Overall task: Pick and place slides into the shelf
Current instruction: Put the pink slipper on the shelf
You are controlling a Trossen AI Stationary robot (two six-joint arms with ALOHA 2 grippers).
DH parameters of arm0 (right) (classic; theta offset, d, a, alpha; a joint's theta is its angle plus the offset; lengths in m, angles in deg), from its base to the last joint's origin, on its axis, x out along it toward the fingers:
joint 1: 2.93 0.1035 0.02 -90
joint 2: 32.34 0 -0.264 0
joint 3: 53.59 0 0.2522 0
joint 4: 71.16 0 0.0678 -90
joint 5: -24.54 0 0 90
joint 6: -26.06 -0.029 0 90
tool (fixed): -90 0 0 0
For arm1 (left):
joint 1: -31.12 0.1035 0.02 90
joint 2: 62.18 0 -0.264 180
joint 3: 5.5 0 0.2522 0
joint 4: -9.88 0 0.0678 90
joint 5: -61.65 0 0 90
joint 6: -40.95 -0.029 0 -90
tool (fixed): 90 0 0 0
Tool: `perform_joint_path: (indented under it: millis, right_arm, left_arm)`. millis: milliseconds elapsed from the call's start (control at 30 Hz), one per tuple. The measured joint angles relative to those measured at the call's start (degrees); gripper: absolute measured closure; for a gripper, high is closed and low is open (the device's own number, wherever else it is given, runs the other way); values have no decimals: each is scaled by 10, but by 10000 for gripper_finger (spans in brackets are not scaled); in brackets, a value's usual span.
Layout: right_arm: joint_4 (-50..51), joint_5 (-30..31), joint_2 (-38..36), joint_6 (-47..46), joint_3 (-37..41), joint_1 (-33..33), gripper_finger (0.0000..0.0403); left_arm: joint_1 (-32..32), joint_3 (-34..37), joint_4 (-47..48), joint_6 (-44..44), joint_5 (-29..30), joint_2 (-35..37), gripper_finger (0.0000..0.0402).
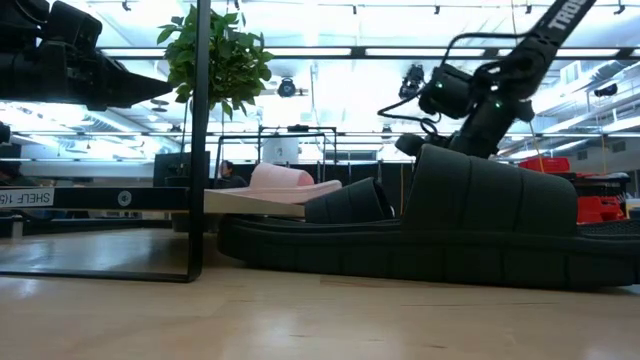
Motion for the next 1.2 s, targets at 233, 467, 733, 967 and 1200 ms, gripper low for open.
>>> perform_joint_path:
  millis: [233,467,733,967,1200]
  right_arm:
    - [-108,-44,0,-13,48,-18,207]
    - [-141,-63,0,-14,74,-28,213]
    - [-165,-72,4,-8,75,-28,213]
    - [-192,-72,29,-10,75,-28,213]
    - [-234,-71,63,-13,75,-28,216]
  left_arm:
    - [0,0,0,0,0,0,377]
    - [0,0,0,-1,0,0,386]
    - [0,0,0,-1,0,0,384]
    - [0,0,0,-1,0,0,378]
    - [0,0,0,-1,0,0,389]
